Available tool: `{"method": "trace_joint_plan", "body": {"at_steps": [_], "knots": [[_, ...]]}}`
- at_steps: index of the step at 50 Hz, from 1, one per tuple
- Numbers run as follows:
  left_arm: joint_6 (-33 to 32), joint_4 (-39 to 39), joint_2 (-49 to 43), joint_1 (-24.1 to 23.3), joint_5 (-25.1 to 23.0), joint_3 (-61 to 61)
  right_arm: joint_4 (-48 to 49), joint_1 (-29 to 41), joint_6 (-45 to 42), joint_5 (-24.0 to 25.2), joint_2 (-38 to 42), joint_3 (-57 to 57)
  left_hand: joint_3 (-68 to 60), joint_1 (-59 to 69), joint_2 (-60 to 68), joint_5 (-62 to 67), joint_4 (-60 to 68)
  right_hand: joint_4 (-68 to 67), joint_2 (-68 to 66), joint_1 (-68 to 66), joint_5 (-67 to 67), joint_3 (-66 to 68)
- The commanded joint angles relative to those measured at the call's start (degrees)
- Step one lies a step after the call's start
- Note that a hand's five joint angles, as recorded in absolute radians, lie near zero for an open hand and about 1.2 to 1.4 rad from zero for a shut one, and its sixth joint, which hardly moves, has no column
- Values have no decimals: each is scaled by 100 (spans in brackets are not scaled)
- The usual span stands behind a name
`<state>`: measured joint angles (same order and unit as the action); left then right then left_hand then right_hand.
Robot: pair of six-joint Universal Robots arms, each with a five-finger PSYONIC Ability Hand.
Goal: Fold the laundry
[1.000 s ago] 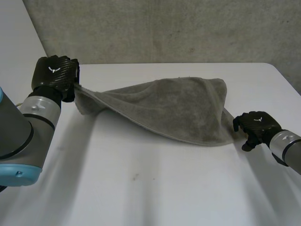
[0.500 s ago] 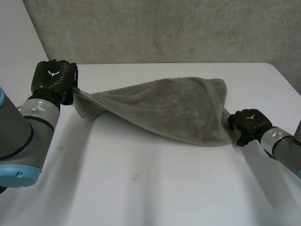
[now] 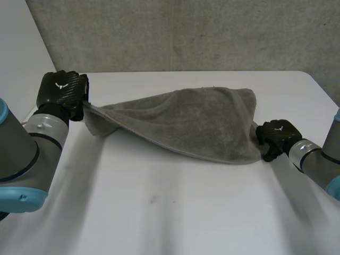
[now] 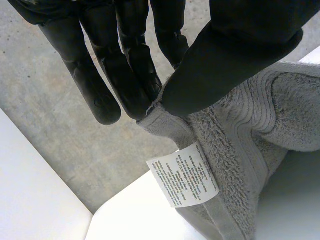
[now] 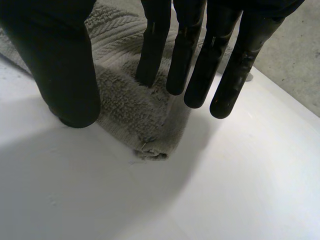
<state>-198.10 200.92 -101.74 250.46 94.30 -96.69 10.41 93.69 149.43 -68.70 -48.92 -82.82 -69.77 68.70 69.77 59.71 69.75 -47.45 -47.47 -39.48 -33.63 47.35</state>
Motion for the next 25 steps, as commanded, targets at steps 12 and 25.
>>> {"method": "trace_joint_plan", "body": {"at_steps": [12, 25], "knots": [[0, 0, -21, 3, 0, -8, -4, 290, 33, -170, 339, 512, -1023, 1130, 1023, 1029, 1025, -2011, -2010, -2808, -2393, 2021], [-70, -9, -30, 38, 9, -17, -109, 238, 95, -416, -705, 478, -1023, 1130, 1023, 1029, 1025, -3255, -3253, -4052, -3637, 3265]]}}
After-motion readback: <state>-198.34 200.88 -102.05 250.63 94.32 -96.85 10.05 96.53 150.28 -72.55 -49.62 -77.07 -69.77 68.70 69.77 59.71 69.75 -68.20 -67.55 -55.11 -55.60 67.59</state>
